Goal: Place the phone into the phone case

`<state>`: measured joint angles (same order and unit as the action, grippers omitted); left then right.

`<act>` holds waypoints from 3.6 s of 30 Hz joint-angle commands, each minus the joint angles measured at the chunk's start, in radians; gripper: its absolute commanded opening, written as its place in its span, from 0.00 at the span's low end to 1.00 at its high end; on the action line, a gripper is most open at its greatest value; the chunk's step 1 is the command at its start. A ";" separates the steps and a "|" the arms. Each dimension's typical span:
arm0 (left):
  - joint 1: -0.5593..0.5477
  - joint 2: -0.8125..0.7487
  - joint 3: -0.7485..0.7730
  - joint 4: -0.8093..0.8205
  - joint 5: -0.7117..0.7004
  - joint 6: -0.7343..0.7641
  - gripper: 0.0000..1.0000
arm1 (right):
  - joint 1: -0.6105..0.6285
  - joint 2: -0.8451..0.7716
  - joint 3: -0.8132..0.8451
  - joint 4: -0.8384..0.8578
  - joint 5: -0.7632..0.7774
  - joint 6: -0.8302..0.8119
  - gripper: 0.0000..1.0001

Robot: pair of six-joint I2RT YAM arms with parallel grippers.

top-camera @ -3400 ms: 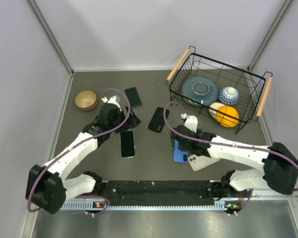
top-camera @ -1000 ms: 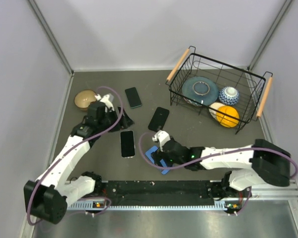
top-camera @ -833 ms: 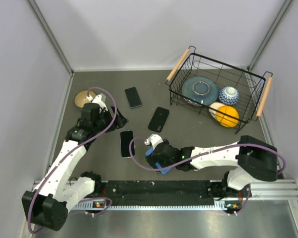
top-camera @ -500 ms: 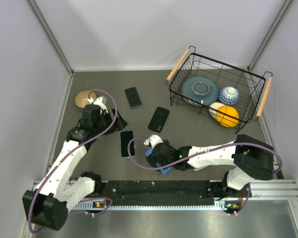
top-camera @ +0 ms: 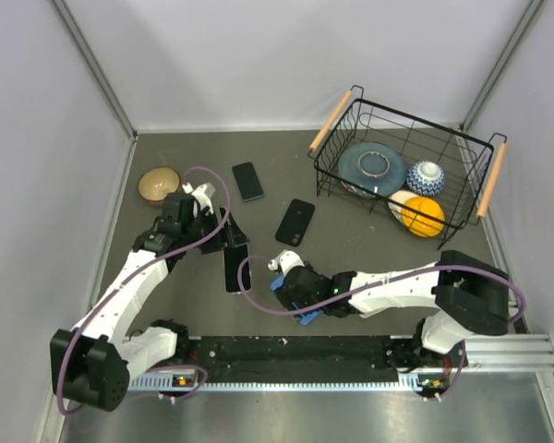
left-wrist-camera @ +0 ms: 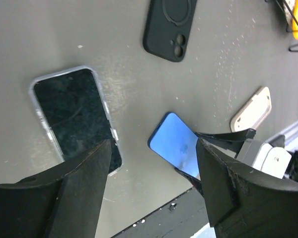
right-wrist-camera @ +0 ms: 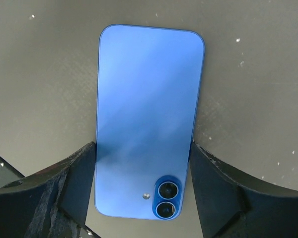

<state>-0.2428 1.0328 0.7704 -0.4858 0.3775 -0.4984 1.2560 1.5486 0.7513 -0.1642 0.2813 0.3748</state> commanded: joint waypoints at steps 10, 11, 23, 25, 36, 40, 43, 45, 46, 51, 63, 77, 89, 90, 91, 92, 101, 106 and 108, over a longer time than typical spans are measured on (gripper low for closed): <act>-0.131 0.240 -0.123 0.254 0.299 -0.035 0.70 | 0.010 -0.263 -0.185 0.198 0.036 -0.073 0.53; -0.162 0.254 -0.120 0.268 0.304 -0.038 0.70 | 0.010 -0.278 -0.207 0.210 0.039 -0.073 0.53; -0.263 0.404 -0.082 0.320 0.284 -0.068 0.70 | 0.011 -0.363 -0.283 0.281 0.035 -0.070 0.50; -0.268 0.420 -0.082 0.331 0.290 -0.069 0.70 | 0.010 -0.372 -0.291 0.290 0.036 -0.066 0.50; -0.280 0.412 -0.092 0.334 0.273 -0.091 0.70 | 0.010 -0.302 -0.283 0.247 0.015 -0.030 0.51; -0.280 0.382 -0.082 0.293 0.224 -0.075 0.70 | 0.010 -0.279 -0.225 0.107 0.002 0.001 0.61; -0.279 0.355 -0.069 0.263 0.186 -0.071 0.71 | 0.010 -0.275 -0.172 0.017 -0.034 0.018 0.74; -0.280 0.336 -0.068 0.253 0.166 -0.072 0.71 | 0.010 -0.277 -0.158 -0.003 -0.041 0.025 0.78; -0.280 0.329 -0.065 0.253 0.158 -0.072 0.71 | 0.008 -0.275 -0.141 -0.036 -0.031 0.033 0.78; -0.280 0.308 -0.066 0.239 0.127 -0.077 0.71 | 0.010 -0.260 -0.081 -0.069 -0.120 -0.008 0.81; -0.273 0.254 -0.048 0.194 0.087 -0.080 0.72 | 0.020 -0.091 0.006 -0.196 -0.094 0.010 0.89; -0.271 0.251 -0.051 0.193 0.077 -0.091 0.72 | 0.020 0.005 0.065 -0.293 -0.100 0.026 0.67; -0.270 0.288 -0.088 0.276 0.175 -0.091 0.72 | 0.020 -0.113 -0.039 -0.112 -0.044 -0.034 0.44; -0.271 0.294 -0.095 0.303 0.191 -0.089 0.71 | 0.020 -0.123 -0.067 -0.071 -0.044 -0.039 0.43; -0.273 0.309 -0.092 0.308 0.220 -0.088 0.71 | 0.020 -0.142 -0.081 -0.054 -0.042 -0.040 0.43; -0.273 0.318 -0.092 0.309 0.228 -0.083 0.71 | 0.020 -0.153 -0.098 -0.044 -0.036 -0.040 0.42; -0.291 0.377 -0.080 0.296 0.236 -0.072 0.70 | 0.020 -0.243 -0.150 -0.011 0.013 -0.053 0.38; -0.311 0.383 -0.091 0.296 0.221 -0.081 0.70 | 0.020 -0.272 -0.158 0.002 0.025 -0.059 0.37; -0.314 0.383 -0.098 0.297 0.219 -0.083 0.70 | 0.020 -0.285 -0.164 0.009 0.030 -0.062 0.36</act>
<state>-0.5468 1.4128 0.6857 -0.2268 0.5869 -0.5896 1.2678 1.3220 0.5938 -0.2264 0.2699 0.3313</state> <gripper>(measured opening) 0.699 0.674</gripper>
